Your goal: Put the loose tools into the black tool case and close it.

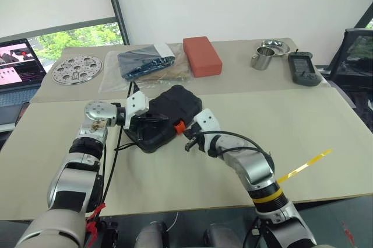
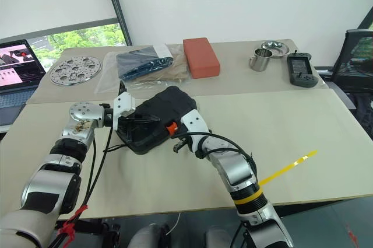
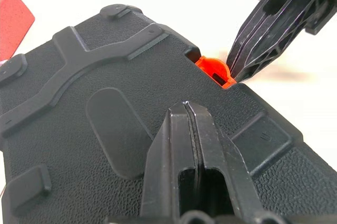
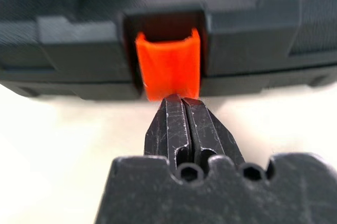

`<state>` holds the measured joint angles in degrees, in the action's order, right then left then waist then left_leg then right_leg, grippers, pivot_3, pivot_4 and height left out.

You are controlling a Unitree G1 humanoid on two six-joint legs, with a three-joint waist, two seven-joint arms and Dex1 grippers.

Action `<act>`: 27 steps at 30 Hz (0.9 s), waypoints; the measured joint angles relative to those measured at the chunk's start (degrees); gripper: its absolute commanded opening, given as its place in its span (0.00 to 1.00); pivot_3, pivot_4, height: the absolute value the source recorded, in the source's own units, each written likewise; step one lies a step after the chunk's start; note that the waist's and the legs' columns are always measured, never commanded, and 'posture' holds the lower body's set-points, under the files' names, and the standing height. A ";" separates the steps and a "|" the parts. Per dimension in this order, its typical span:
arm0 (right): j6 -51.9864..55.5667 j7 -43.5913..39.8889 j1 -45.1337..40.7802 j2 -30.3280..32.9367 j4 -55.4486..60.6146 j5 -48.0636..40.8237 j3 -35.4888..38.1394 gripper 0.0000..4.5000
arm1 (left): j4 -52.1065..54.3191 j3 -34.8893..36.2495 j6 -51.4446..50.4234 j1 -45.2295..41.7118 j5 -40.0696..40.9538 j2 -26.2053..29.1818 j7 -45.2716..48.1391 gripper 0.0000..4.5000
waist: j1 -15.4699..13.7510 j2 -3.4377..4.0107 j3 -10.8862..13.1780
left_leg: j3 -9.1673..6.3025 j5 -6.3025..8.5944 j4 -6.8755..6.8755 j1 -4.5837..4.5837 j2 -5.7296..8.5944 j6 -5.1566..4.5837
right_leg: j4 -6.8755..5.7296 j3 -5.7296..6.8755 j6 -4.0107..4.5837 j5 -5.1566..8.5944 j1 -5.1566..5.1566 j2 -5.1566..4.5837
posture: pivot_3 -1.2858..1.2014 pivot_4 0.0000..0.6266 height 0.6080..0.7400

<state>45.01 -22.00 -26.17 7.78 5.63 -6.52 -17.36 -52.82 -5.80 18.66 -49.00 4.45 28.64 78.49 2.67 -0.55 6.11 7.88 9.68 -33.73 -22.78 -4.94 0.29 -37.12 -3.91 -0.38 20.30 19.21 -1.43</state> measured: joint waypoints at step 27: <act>-0.65 -2.85 1.13 4.33 2.21 0.83 0.30 0.00 | 1.82 1.30 -0.30 1.35 1.28 -0.03 -0.48 0.00 | -0.07 -0.01 0.01 | 0.02 0.03 0.09 -0.06 0.02 -0.03 | 0.10 -0.01 -0.01 0.00 0.03 -0.10 | 0.52 0.24 1.00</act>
<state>44.36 -24.85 -25.04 12.10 7.84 -5.69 -17.06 -51.00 -4.50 18.35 -47.65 5.73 28.61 78.01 2.60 -0.56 6.12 7.90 9.72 -33.65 -22.84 -4.92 0.26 -37.02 -3.92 -0.39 20.31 19.24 -1.53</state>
